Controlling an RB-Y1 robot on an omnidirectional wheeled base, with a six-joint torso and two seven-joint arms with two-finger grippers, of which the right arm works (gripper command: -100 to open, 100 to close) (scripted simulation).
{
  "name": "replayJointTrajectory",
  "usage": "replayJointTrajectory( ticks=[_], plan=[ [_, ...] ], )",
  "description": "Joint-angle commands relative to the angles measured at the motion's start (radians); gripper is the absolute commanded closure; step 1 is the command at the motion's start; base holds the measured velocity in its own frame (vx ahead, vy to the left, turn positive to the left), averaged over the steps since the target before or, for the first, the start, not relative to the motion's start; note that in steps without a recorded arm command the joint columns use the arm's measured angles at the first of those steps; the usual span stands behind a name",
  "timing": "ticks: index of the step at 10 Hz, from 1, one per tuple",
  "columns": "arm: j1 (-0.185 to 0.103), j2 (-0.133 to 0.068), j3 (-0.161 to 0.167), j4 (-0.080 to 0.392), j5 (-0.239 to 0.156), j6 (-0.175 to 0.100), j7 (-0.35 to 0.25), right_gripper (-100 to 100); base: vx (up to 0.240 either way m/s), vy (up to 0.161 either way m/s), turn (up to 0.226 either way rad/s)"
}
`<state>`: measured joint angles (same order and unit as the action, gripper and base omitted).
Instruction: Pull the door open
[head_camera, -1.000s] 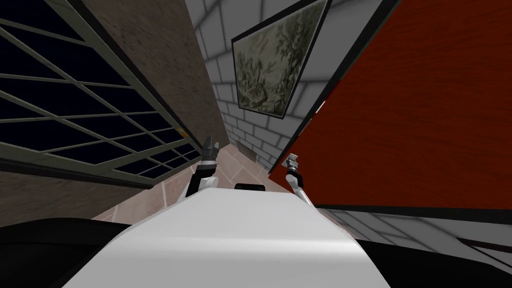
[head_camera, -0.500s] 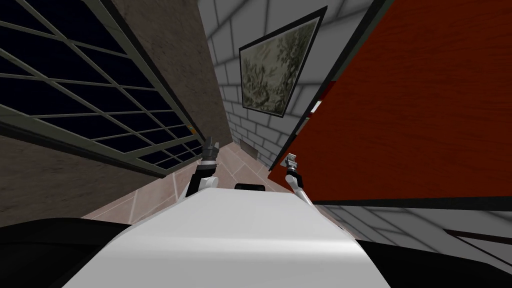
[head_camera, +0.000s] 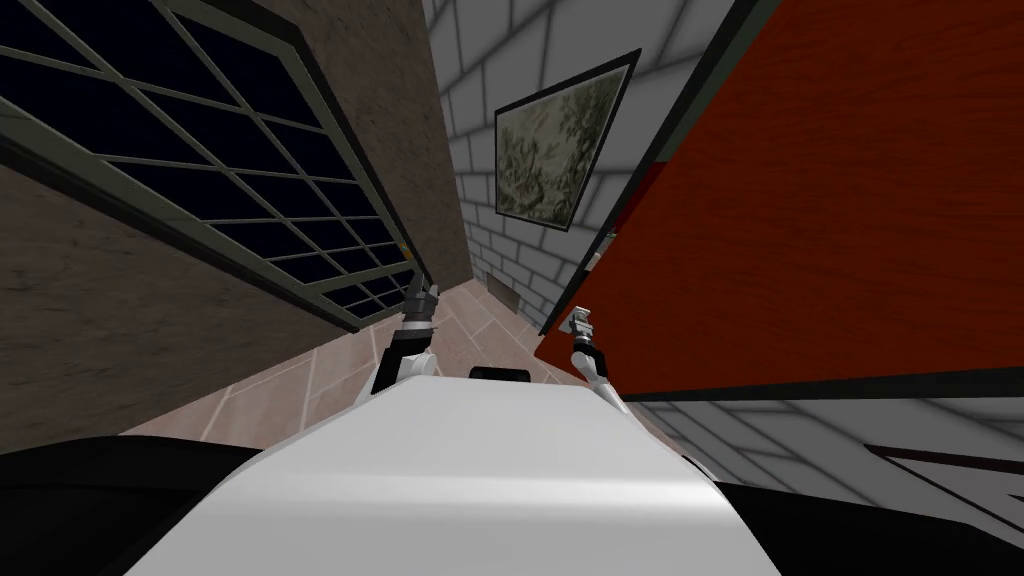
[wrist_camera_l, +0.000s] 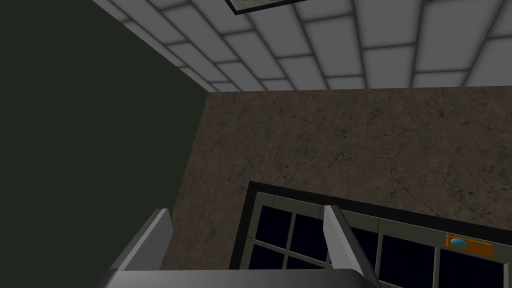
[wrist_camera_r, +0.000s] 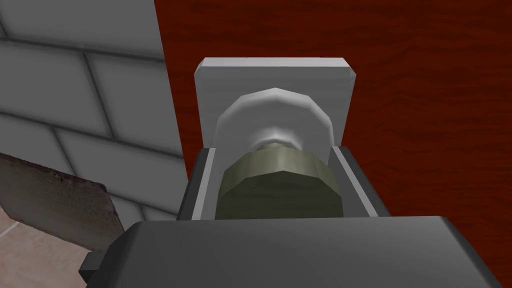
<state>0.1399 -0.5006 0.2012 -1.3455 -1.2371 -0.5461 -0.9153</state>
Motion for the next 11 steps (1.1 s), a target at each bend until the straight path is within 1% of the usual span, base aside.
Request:
replayJointTrajectory(
  ticks=[1, 2, 3, 4, 7, 8, 9, 11],
  plan=[
    [0.007, -0.016, 0.018, -0.011, 0.005, -0.003, -0.020, 100, -0.265, -0.040, 0.149],
    [0.011, -0.025, 0.027, -0.015, 0.008, -0.004, -0.029, 100, -0.261, -0.040, 0.117],
    [0.007, -0.020, 0.022, -0.009, 0.006, -0.003, -0.023, 100, -0.118, -0.013, 0.039],
    [0.015, -0.032, 0.041, -0.016, 0.011, -0.006, -0.039, 100, -0.143, -0.006, 0.121],
    [0.023, -0.055, 0.063, -0.027, 0.016, -0.015, -0.062, 100, -0.220, -0.042, 0.135],
    [0.026, -0.064, 0.072, -0.032, 0.019, -0.018, -0.070, 100, -0.246, -0.035, 0.109],
    [0.031, -0.077, 0.085, -0.038, 0.022, -0.024, -0.083, 100, -0.227, -0.027, 0.158],
    [0.037, -0.092, 0.100, -0.046, 0.026, -0.030, -0.099, 100, -0.236, -0.066, 0.127]
  ],
)
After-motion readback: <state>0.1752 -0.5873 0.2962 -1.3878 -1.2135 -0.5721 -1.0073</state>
